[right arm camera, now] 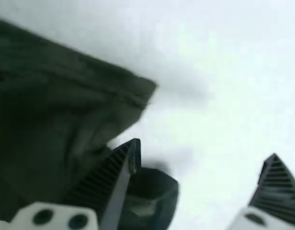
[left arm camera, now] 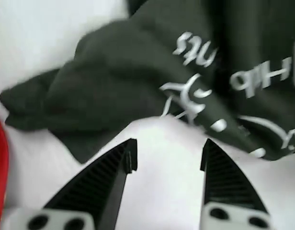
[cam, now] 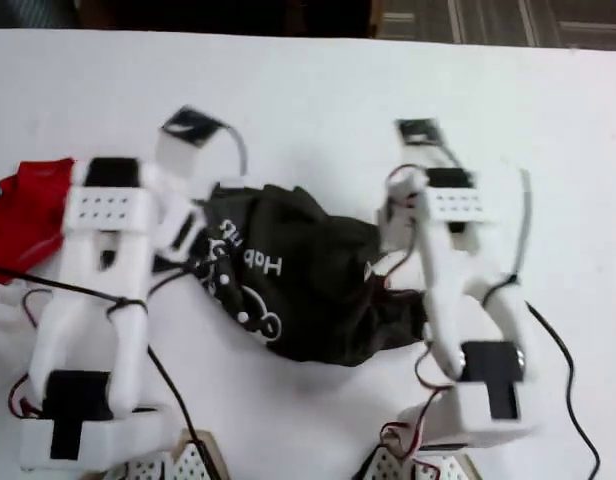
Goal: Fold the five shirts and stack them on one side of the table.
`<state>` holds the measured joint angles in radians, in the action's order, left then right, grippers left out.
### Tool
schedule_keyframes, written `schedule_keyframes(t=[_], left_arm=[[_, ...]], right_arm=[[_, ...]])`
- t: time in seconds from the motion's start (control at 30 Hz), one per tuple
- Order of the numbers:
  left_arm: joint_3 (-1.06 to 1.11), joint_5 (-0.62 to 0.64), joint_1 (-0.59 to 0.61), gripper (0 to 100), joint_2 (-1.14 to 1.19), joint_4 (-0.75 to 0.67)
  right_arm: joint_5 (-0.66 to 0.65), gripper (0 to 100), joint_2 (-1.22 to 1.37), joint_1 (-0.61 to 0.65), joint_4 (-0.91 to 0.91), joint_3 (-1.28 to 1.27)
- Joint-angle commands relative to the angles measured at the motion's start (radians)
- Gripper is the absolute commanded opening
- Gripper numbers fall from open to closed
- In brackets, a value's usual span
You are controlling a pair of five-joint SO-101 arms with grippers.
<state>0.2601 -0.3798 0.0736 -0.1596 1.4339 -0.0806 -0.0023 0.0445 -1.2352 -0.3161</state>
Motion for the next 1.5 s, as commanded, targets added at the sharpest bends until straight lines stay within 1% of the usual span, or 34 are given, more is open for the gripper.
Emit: schedule_keyframes(t=[0.0,0.13,0.3,0.47,0.53,0.6,0.63,0.67,0.73,0.77,0.8,0.87,1.0,1.17,1.27,1.4,1.47], left_arm=[[-0.053,0.040,-0.140,24,-0.005,-0.011],[-0.070,0.040,-0.265,24,0.072,-0.011],[-0.180,0.041,-0.358,24,0.315,-0.003],[-0.364,0.084,-0.385,24,0.548,0.002],[-0.438,0.081,-0.382,23,0.617,0.026],[-0.509,0.081,-0.377,23,0.669,0.080],[-0.542,0.080,-0.376,21,0.687,0.112],[-0.573,0.080,-0.376,16,0.700,0.144],[-0.619,0.080,-0.376,3,0.706,0.196],[-0.633,0.084,-0.371,2,0.701,0.213],[-0.644,0.086,-0.364,4,0.694,0.232],[-0.645,0.083,-0.344,2,0.666,0.252],[-0.636,0.078,-0.278,3,0.586,0.299],[-0.636,0.029,-0.149,3,0.476,0.325],[-0.625,0.025,-0.066,3,0.393,0.348],[-0.460,0.021,0.068,3,0.252,0.345],[-0.334,-0.015,0.150,3,0.181,0.344]], right_arm=[[0.002,38.2,-0.134,-0.097,-0.047,0.035],[0.002,38.2,-0.186,-0.166,-0.127,0.034],[-0.008,38.2,-0.202,-0.257,-0.183,0.034],[-0.138,38.2,-0.202,-0.355,-0.237,0.034],[-0.173,38.2,-0.202,-0.398,-0.257,0.034],[-0.203,38.2,-0.202,-0.440,-0.265,0.034],[-0.213,38.2,-0.202,-0.460,-0.265,0.034],[-0.222,38.2,-0.199,-0.476,-0.265,0.034],[-0.235,38.2,-0.197,-0.495,-0.260,0.023],[-0.239,38.2,-0.199,-0.496,-0.259,0.014],[-0.245,38.2,-0.200,-0.492,-0.259,0.003],[-0.244,38.2,-0.202,-0.481,-0.257,-0.018],[-0.239,38.2,-0.202,-0.470,-0.214,-0.061],[-0.239,38.2,-0.202,-0.470,-0.197,-0.080],[-0.242,38.2,-0.202,-0.470,-0.199,-0.080],[-0.242,38.2,-0.202,-0.469,-0.197,-0.077],[-0.242,38.2,-0.202,-0.469,-0.197,-0.074]])
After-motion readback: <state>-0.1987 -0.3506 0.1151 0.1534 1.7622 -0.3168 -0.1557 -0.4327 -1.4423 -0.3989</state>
